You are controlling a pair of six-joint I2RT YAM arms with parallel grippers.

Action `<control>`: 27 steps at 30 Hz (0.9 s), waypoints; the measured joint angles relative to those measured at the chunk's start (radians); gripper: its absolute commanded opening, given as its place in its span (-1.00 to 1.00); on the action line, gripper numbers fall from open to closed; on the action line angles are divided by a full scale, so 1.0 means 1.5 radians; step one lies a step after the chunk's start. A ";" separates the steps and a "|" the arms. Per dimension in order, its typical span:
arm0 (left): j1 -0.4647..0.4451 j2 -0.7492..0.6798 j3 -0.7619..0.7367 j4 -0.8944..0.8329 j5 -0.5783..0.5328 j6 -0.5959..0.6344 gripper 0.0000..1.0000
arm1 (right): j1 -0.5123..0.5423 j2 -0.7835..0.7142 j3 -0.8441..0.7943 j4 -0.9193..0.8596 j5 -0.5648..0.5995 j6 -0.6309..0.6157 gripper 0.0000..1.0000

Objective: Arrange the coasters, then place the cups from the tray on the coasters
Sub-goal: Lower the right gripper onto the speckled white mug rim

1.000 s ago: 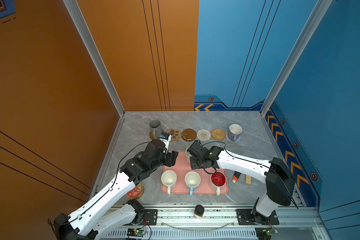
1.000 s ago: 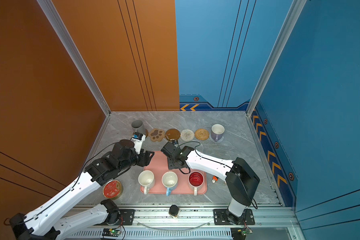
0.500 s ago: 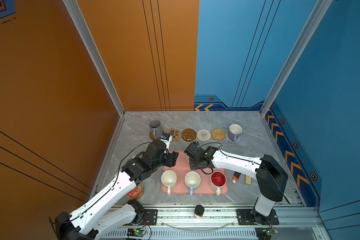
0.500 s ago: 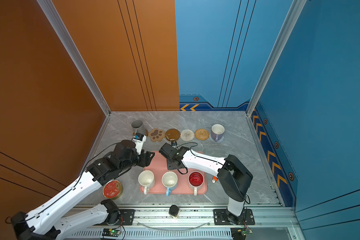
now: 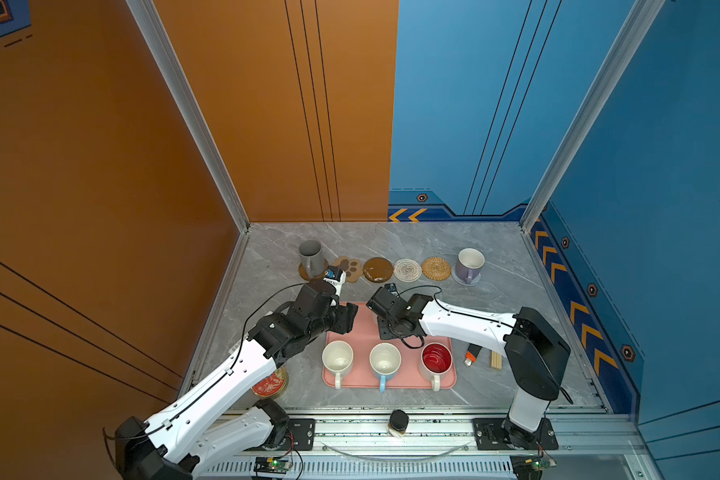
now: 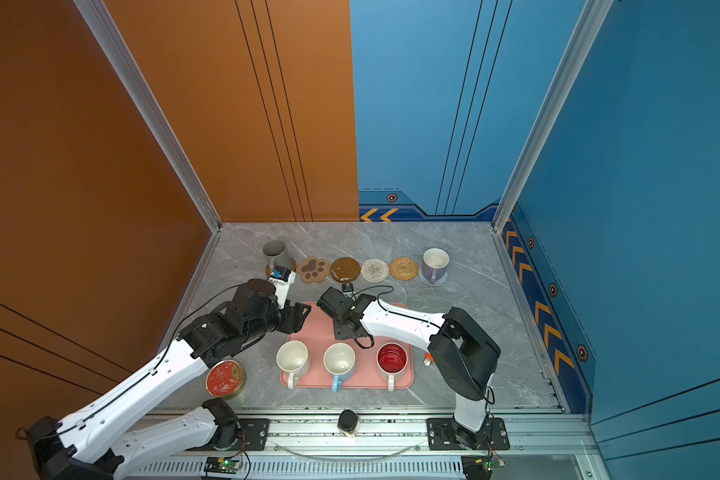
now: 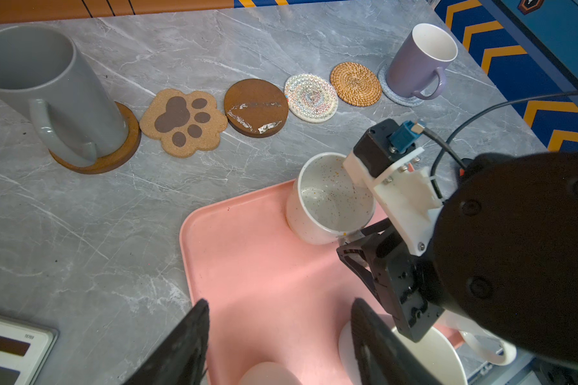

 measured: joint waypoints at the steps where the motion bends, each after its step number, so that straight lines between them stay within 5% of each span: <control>1: 0.000 0.000 0.000 0.000 0.000 0.000 0.37 | 0.000 0.000 0.000 0.000 0.001 0.000 -0.32; 8: 0.000 0.002 0.000 0.004 0.000 0.000 0.37 | 0.000 0.001 0.001 0.001 0.002 0.000 -0.52; 15: 0.000 0.002 0.000 0.005 0.000 0.001 0.37 | 0.000 0.007 0.008 0.004 0.007 -0.003 -0.98; 27: 0.000 0.002 0.000 0.005 0.000 0.001 0.37 | 0.000 0.007 0.008 0.003 0.014 -0.006 -1.00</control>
